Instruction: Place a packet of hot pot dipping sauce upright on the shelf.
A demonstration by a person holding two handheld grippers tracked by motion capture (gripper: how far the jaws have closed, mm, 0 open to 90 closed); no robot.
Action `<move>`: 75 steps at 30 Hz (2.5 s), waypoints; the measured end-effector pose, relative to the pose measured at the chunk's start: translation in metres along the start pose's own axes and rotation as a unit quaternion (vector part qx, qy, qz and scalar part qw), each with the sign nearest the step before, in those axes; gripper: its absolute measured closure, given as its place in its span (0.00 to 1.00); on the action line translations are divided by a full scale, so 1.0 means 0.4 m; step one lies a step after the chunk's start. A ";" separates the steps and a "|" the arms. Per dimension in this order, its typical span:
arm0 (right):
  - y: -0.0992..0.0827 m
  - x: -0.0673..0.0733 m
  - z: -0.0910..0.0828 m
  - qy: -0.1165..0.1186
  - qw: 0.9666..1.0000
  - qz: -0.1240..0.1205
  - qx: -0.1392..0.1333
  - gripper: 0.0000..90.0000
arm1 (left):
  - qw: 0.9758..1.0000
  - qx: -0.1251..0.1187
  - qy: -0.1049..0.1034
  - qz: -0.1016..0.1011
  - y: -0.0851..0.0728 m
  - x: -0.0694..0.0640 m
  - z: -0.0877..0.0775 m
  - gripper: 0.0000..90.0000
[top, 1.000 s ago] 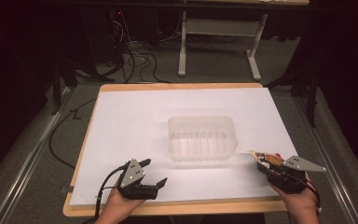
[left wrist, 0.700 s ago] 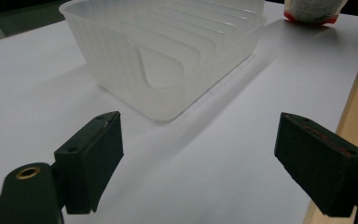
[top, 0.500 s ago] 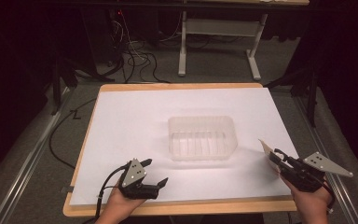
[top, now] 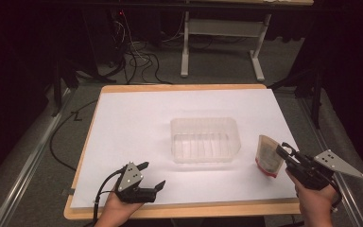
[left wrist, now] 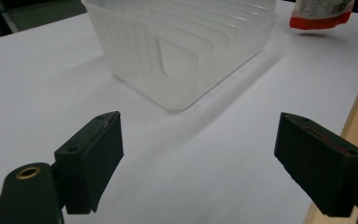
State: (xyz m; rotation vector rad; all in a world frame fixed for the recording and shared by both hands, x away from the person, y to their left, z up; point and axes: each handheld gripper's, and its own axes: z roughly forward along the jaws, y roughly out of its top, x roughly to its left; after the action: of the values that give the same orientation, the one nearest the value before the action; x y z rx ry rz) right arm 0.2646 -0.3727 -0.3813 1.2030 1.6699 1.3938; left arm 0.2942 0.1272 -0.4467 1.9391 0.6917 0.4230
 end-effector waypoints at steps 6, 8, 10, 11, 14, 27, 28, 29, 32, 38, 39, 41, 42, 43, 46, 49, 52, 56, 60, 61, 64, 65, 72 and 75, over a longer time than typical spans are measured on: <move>0.003 -0.003 0.021 -0.013 1.000 0.005 -0.016 0.82 | 1.000 -0.001 -0.002 0.001 -0.003 -0.001 -0.002 0.18; -0.013 -0.012 0.036 -0.017 1.000 0.014 -0.010 0.82 | 1.000 -0.001 -0.004 0.002 -0.003 -0.002 -0.002 0.18; -0.030 -0.018 0.039 -0.020 1.000 0.018 -0.005 0.82 | 1.000 -0.002 -0.007 0.005 -0.002 -0.005 -0.002 0.18; -0.032 -0.020 0.036 -0.019 1.000 0.021 -0.004 0.82 | 1.000 -0.002 -0.007 0.006 -0.001 -0.005 -0.002 0.18; -0.032 -0.018 0.026 -0.027 0.999 0.021 0.000 0.82 | 1.000 -0.003 -0.007 0.007 -0.001 -0.005 0.000 0.18; -0.052 0.011 -0.002 -0.026 1.000 0.001 0.005 0.80 | 1.000 -0.007 -0.010 0.012 0.003 -0.007 -0.007 0.18; -0.052 0.011 -0.002 -0.026 1.000 0.001 0.005 0.80 | 1.000 -0.007 -0.010 0.012 0.003 -0.007 -0.007 0.18; -0.052 0.011 -0.002 -0.026 1.000 0.000 0.005 0.80 | 1.000 -0.007 -0.010 0.012 0.003 -0.007 -0.007 0.18; -0.052 0.011 -0.003 -0.020 1.000 0.000 0.006 0.75 | 1.000 -0.006 -0.010 0.013 0.003 -0.008 -0.005 0.18; -0.056 0.020 0.001 -0.019 1.000 -0.007 0.010 0.56 | 1.000 -0.004 -0.012 0.016 0.005 -0.008 -0.002 0.18; -0.057 0.022 0.002 -0.022 1.000 -0.007 0.012 0.53 | 1.000 -0.007 -0.013 0.017 0.007 -0.009 -0.001 0.18; -0.059 0.022 0.003 -0.023 1.000 -0.008 0.015 0.50 | 1.000 -0.007 -0.013 0.017 0.008 -0.009 0.000 0.18; -0.066 0.021 0.005 -0.028 0.999 -0.005 0.022 0.47 | 1.000 -0.009 -0.014 0.017 0.011 -0.009 0.002 0.18; -0.066 0.021 0.005 -0.028 0.999 -0.005 0.022 0.47 | 1.000 -0.009 -0.014 0.017 0.011 -0.009 0.002 0.18; -0.080 0.011 0.011 -0.024 0.999 0.004 0.040 0.47 | 1.000 -0.011 -0.015 0.018 0.013 -0.009 0.006 0.18; -0.104 -0.003 0.026 -0.025 0.998 0.012 0.062 0.47 | 1.000 -0.010 -0.019 0.019 0.013 -0.010 0.012 0.18; -0.117 -0.009 0.036 -0.018 0.997 0.015 0.073 0.50 | 0.999 -0.005 -0.022 0.022 0.012 -0.011 0.017 0.18; -0.139 -0.012 0.055 -0.010 0.995 0.015 0.096 0.59 | 0.999 -0.004 -0.025 0.023 0.012 -0.011 0.020 0.18; -0.154 -0.012 0.073 -0.004 0.994 0.011 0.110 0.72 | 0.999 -0.004 -0.025 0.023 0.012 -0.010 0.020 0.18; -0.155 -0.010 0.076 -0.010 0.994 0.005 0.113 0.75 | 0.999 -0.004 -0.025 0.023 0.011 -0.010 0.019 0.18; -0.157 -0.010 0.080 -0.016 0.993 0.004 0.115 0.83 | 0.999 -0.004 -0.026 0.023 0.011 -0.010 0.019 0.18; -0.158 -0.011 0.082 -0.016 0.993 0.006 0.114 0.85 | 0.999 -0.004 -0.026 0.023 0.011 -0.010 0.020 0.18; -0.152 -0.016 0.085 -0.023 0.992 0.031 0.120 0.97 | 0.999 -0.002 -0.028 0.022 0.010 -0.012 0.022 0.18; -0.148 -0.015 0.080 -0.016 0.992 0.044 0.116 0.98 | 0.999 -0.003 -0.027 0.020 0.010 -0.010 0.021 0.18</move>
State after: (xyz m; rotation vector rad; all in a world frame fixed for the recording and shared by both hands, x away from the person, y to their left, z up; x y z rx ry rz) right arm 0.2813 -0.3670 -0.4465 1.4348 1.8145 1.2503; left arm 0.2971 0.1174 -0.4467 1.9531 0.6175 0.3948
